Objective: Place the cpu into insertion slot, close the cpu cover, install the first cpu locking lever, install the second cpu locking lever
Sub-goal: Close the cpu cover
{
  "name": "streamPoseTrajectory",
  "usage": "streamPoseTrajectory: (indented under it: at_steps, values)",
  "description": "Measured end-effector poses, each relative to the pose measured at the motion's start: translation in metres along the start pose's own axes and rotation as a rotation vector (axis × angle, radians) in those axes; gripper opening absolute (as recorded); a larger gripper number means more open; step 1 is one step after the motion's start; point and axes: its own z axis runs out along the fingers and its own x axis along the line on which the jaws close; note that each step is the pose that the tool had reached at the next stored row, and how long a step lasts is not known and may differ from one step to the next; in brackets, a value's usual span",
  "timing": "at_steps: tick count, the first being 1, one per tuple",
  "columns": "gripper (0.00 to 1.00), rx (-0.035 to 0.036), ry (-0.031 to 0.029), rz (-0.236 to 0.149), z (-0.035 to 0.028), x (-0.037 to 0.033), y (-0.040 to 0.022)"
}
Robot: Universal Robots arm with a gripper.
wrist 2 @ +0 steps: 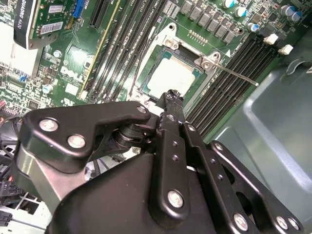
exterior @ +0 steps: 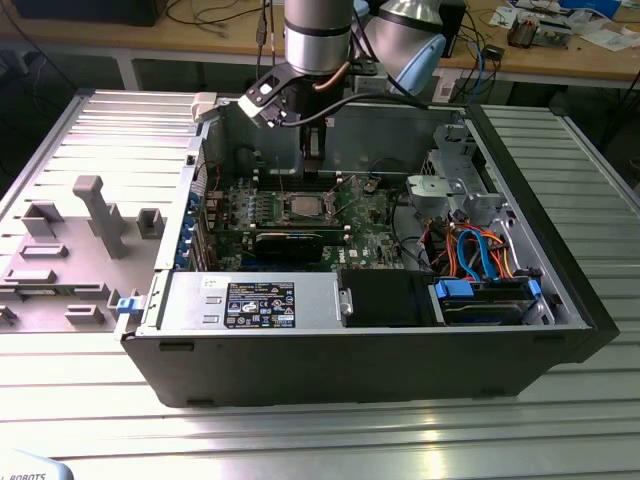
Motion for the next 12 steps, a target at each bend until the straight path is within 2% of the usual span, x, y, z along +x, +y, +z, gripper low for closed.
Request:
streamPoseTrajectory:
  at_steps: [12]
  values:
    - [0.11, 0.0012, -0.0002, 0.0, -0.0041, -0.0001, 0.0001]
